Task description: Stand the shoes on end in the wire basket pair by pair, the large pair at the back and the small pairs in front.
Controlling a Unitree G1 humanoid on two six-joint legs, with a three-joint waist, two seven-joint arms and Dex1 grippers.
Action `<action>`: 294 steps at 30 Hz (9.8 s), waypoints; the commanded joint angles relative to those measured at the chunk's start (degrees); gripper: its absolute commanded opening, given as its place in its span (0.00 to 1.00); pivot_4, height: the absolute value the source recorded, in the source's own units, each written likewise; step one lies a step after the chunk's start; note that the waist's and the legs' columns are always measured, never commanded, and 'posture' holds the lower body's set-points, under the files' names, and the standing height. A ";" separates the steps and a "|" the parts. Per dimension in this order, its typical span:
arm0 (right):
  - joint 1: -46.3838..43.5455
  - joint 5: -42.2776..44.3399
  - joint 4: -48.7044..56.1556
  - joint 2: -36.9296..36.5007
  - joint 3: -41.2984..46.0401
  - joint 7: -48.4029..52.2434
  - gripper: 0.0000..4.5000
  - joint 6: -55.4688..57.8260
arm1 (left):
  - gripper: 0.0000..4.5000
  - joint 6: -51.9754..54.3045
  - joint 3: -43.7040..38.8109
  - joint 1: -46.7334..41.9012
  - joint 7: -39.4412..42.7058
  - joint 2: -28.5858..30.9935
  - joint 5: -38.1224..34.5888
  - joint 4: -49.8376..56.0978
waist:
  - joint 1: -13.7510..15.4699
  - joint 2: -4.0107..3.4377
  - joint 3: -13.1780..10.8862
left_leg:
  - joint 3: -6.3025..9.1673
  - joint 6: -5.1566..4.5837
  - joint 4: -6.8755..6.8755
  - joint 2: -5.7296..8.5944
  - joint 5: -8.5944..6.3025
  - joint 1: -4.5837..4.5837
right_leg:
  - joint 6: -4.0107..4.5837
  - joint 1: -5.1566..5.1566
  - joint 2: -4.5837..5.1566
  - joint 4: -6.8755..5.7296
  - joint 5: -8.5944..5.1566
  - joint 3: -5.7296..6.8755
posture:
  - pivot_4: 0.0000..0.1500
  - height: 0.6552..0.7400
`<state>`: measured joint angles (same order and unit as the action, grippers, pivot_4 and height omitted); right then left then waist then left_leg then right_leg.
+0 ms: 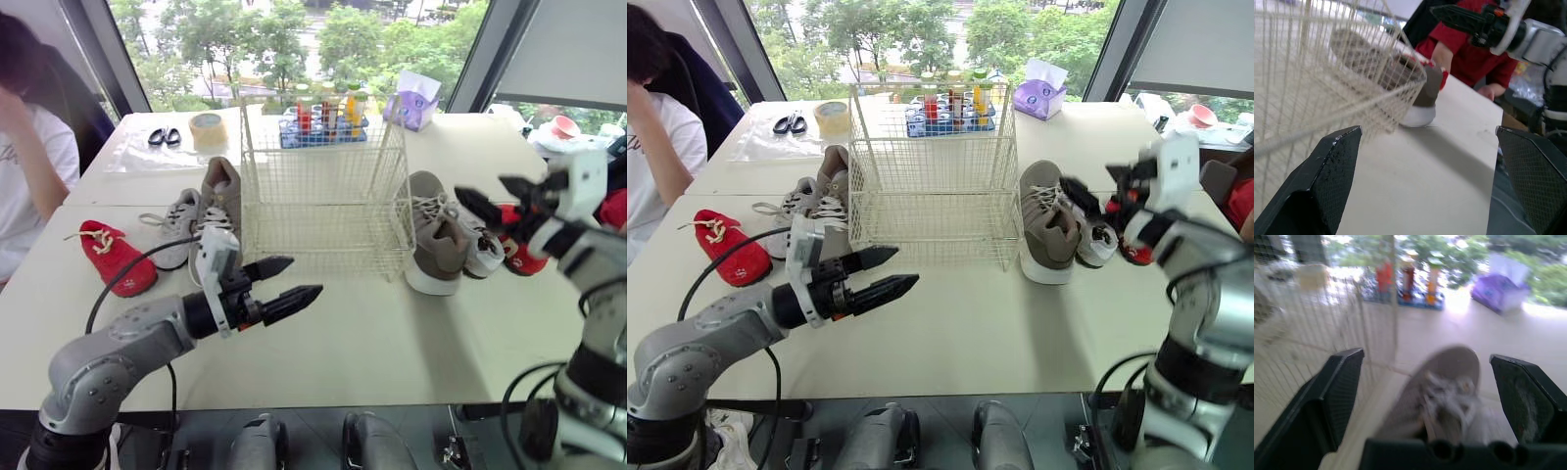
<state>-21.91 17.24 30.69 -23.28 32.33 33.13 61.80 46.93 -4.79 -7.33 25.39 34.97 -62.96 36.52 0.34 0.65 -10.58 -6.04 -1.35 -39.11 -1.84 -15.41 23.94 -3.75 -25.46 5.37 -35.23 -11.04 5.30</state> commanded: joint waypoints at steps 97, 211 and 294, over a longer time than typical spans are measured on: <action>-43.82 10.00 -28.66 -13.62 -22.80 17.54 0.60 -44.58 | 0.12 9.82 -28.15 -56.51 19.72 5.92 -0.82 -55.46 | -1.05 -0.05 -0.56 | -0.19 0.49 -0.08 -0.03 0.32 0.58 | 0.02 -0.85 -0.17 -0.66 -0.06 -0.42 | 1.00 1.00; -73.89 -16.28 -106.46 -12.17 -27.52 38.36 0.99 -71.14 | 1.00 -3.12 -16.16 -6.53 -21.10 7.30 -4.72 3.89 | -1.10 -0.03 -0.57 | -0.16 0.59 0.04 -0.05 0.37 0.54 | 0.07 -0.77 -0.20 -0.24 -0.04 -0.50 | 1.00 1.00; -26.36 22.61 -10.52 -27.19 -20.63 19.13 1.00 -13.92 | 0.06 -50.40 -7.75 -82.82 -1.95 -4.33 53.33 -74.57 | 1.75 0.78 -0.69 | -0.24 0.27 -0.54 0.02 0.20 0.86 | 0.01 -0.88 -0.02 -0.75 -0.05 -0.22 | 1.00 1.00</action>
<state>-47.33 38.65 19.38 -49.54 8.94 53.13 47.65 4.02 -14.35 -88.44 25.00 32.22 -11.38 -41.66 2.08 1.43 -11.27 -6.33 -1.14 -39.72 -1.81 -15.24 24.81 -3.74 -26.29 5.35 -35.98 -11.08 5.07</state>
